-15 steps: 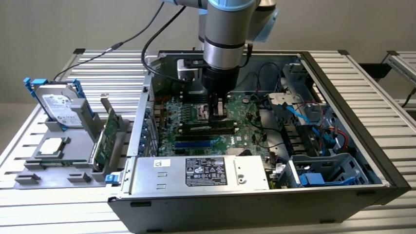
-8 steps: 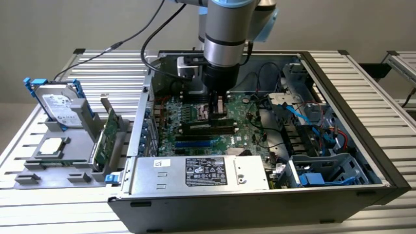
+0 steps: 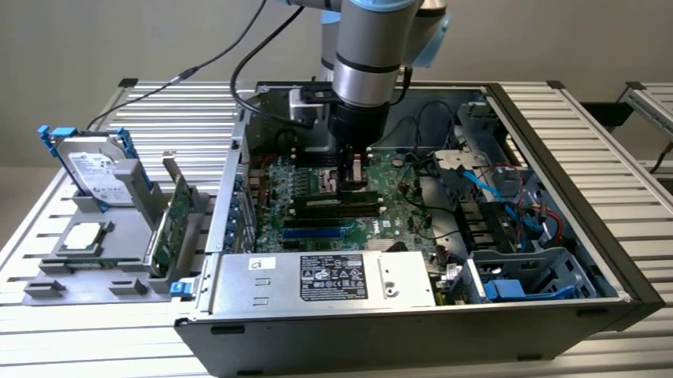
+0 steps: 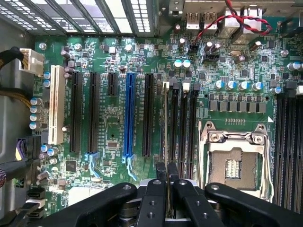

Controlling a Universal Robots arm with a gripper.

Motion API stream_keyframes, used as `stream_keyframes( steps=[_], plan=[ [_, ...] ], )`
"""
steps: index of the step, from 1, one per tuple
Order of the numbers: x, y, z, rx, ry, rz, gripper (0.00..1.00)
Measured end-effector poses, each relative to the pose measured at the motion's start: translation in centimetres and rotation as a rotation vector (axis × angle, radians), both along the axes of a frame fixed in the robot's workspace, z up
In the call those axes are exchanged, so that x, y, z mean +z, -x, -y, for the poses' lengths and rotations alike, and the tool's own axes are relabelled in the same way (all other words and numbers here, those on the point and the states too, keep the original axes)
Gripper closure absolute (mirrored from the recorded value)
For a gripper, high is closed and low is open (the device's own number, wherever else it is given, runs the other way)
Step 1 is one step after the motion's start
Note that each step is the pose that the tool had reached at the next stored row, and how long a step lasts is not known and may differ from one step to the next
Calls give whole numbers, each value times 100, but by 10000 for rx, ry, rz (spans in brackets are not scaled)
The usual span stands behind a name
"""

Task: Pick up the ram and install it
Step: 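Insert the ram into the slot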

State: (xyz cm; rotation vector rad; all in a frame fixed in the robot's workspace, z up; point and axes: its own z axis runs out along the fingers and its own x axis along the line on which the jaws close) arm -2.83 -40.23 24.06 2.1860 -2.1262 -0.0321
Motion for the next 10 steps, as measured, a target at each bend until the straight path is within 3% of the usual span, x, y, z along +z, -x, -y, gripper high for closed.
stream_keyframes(
  steps=[5,10],
  plan=[
    [1,-21,-6,-62,13,-204,87],
    [1,-46,-21,-240,15,-236,87]
  ],
)
